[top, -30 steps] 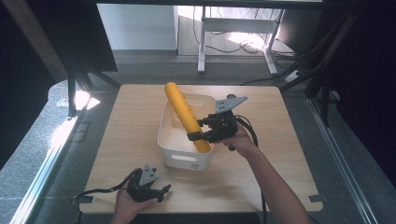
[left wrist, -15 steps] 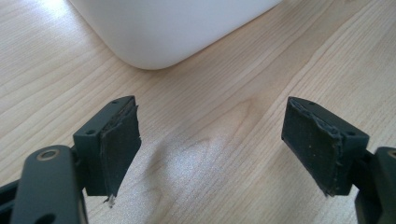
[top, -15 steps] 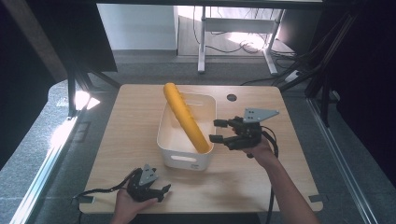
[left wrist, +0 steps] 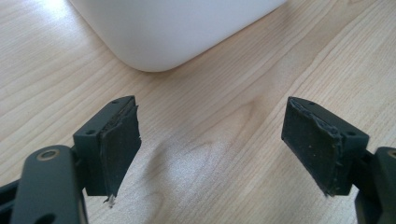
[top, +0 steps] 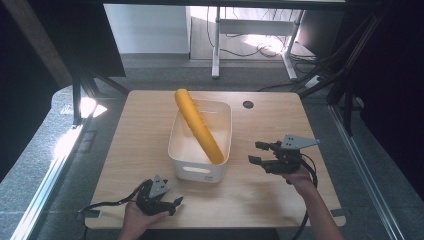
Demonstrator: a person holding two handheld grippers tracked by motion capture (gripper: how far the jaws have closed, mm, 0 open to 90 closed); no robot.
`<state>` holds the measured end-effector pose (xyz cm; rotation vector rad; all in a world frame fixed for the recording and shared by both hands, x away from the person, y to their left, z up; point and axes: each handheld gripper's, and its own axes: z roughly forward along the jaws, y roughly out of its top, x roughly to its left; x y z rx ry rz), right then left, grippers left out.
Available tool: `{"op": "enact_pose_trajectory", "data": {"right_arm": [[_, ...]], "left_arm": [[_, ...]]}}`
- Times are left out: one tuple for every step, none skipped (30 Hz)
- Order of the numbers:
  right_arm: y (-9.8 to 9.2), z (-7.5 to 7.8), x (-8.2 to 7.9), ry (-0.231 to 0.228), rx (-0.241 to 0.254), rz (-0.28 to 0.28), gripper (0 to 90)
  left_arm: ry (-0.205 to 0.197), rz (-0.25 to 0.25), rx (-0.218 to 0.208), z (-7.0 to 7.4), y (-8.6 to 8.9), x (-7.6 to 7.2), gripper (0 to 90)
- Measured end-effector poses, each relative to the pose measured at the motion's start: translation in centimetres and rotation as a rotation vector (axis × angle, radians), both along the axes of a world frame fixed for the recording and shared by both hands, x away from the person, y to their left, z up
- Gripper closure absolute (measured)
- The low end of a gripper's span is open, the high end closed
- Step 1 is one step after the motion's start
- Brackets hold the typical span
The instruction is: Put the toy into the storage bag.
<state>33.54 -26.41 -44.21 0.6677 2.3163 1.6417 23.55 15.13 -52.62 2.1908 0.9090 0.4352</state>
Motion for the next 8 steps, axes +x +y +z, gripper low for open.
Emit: {"op": "enact_pose_trajectory", "data": {"right_arm": [[0.02, -0.14, 0.02, 0.002, -0.004, -0.005, 37.2], [0.04, -0.23, 0.04, 0.006, -0.006, -0.005, 37.0], [0.07, -0.25, 0.04, 0.008, -0.004, -0.004, 37.0], [0.12, -0.24, 0.03, 0.008, 0.0, -0.003, 37.0], [0.19, -0.23, -0.01, 0.007, 0.003, -0.004, 37.0], [0.24, -0.21, -0.03, 0.002, 0.002, -0.001, 36.9], [0.29, -0.18, -0.07, 0.001, 0.0, -0.002, 36.9], [0.33, -0.21, -0.1, 0.002, 0.001, 0.0, 36.7]], "left_arm": [[-0.001, 0.0, 0.0, 0.01, 0.01, 0.01, 19.6], [-0.001, -0.001, 0.0, 0.01, 0.02, 0.03, 19.6], [-0.001, -0.002, 0.001, 0.0, 0.01, 0.05, 19.5], [0.0, -0.003, 0.003, -0.02, 0.01, 0.08, 19.5], [-0.001, -0.003, 0.003, -0.06, -0.01, 0.11, 19.6], [0.0, -0.003, 0.004, -0.09, -0.03, 0.13, 19.6], [0.0, -0.003, 0.003, -0.1, -0.05, 0.16, 19.5], [0.0, -0.003, 0.003, -0.09, -0.05, 0.18, 19.5]]}}
